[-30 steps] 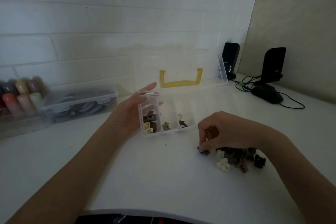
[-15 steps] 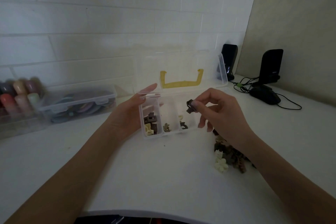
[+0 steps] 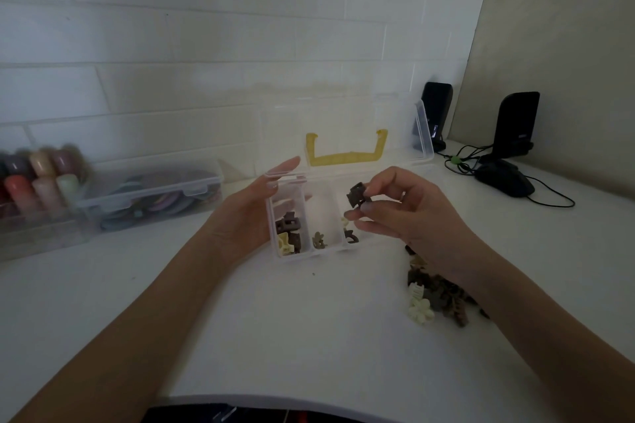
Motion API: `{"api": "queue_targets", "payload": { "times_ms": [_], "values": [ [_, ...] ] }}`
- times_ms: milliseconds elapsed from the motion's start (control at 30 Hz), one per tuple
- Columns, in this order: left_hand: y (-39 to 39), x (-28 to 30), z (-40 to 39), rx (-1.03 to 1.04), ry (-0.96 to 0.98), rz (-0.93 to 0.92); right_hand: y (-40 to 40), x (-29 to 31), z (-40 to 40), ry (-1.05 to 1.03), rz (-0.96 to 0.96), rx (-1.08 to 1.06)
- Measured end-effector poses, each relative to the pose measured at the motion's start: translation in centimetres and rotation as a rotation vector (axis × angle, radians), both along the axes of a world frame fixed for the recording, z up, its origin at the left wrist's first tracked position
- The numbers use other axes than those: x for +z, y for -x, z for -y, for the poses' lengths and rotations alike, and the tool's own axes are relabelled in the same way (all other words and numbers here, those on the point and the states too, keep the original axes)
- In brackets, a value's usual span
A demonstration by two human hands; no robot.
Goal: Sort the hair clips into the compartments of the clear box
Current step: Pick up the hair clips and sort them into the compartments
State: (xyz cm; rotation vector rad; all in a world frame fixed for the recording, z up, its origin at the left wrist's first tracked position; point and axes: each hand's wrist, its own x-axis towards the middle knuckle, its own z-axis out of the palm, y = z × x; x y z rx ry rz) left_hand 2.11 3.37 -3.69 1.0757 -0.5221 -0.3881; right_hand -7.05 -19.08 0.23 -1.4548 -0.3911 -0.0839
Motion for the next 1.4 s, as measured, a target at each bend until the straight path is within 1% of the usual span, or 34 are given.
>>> {"api": "queue_targets", "payload": {
  "times_ms": [200, 300, 367, 433, 500, 600, 667, 700, 767, 833, 900, 933, 1000, 1067, 1133, 1200, 1267, 1300, 1400],
  "values": [
    [0.0, 0.0, 0.0, -0.009, -0.003, 0.005, 0.1, -0.1, -0.2, 0.043, -0.045, -0.025],
    [0.0, 0.0, 0.0, -0.009, -0.005, 0.004, 0.0, -0.2, -0.3, 0.077, -0.011, -0.041],
    [0.0, 0.0, 0.1, -0.007, -0.009, 0.005, -0.1, -0.7, -0.6, 0.226, 0.126, -0.143],
    [0.1, 0.0, 0.1, 0.004, -0.012, 0.015, -0.3, -1.2, -1.5, 0.418, 0.330, -0.284],
    [0.1, 0.0, 0.2, 0.002, -0.007, 0.029, -0.3, -1.2, -2.9, 0.604, 0.552, -0.326],
    [0.1, 0.1, 0.2, -0.044, 0.007, 0.040, -1.6, -0.8, -5.0, 0.973, 0.830, -0.354],
    [0.2, 0.1, 0.2, -0.070, 0.024, 0.026, -2.9, -0.6, -6.2, 1.180, 0.931, -0.419],
    [0.2, 0.1, 0.2, -0.069, 0.033, 0.023, -3.4, -0.6, -6.8, 1.248, 0.974, -0.459],
    [0.2, 0.0, 0.2, -0.051, 0.046, 0.021, -3.7, -0.6, -8.1, 1.310, 1.016, -0.556],
    [0.1, 0.0, 0.1, -0.029, 0.040, 0.019, -3.5, -0.2, -9.0, 1.328, 1.011, -0.600],
    [0.1, 0.0, 0.2, -0.003, 0.015, 0.029, -3.3, 0.1, -9.4, 1.391, 0.995, -0.593],
    [0.1, 0.0, 0.2, 0.009, 0.010, 0.033, -3.2, 0.2, -9.1, 1.429, 0.964, -0.561],
    [0.2, 0.0, 0.4, 0.030, 0.017, 0.036, -3.3, 0.5, -7.8, 1.428, 0.871, -0.406],
    [0.1, 0.0, 0.4, 0.028, 0.027, 0.028, -2.7, 1.2, -5.6, 1.242, 0.786, -0.290],
    [-0.1, 0.0, 0.3, 0.006, 0.030, 0.010, -1.8, 2.2, -2.9, 1.035, 0.690, -0.274],
    [-0.1, 0.0, 0.2, -0.004, 0.019, 0.003, -0.8, 2.4, 0.2, 0.918, 0.554, -0.214],
    [-0.1, -0.1, 0.3, -0.010, 0.018, 0.001, 0.3, 2.2, 2.9, 0.855, 0.395, -0.122],
    [-0.1, -0.1, 0.3, -0.012, 0.018, 0.001, 0.7, 2.0, 3.9, 0.866, 0.318, -0.096],
    [-0.3, -0.1, 0.3, -0.022, 0.016, 0.012, 0.9, 1.4, 5.4, 1.033, 0.172, -0.056]
  ]
}}
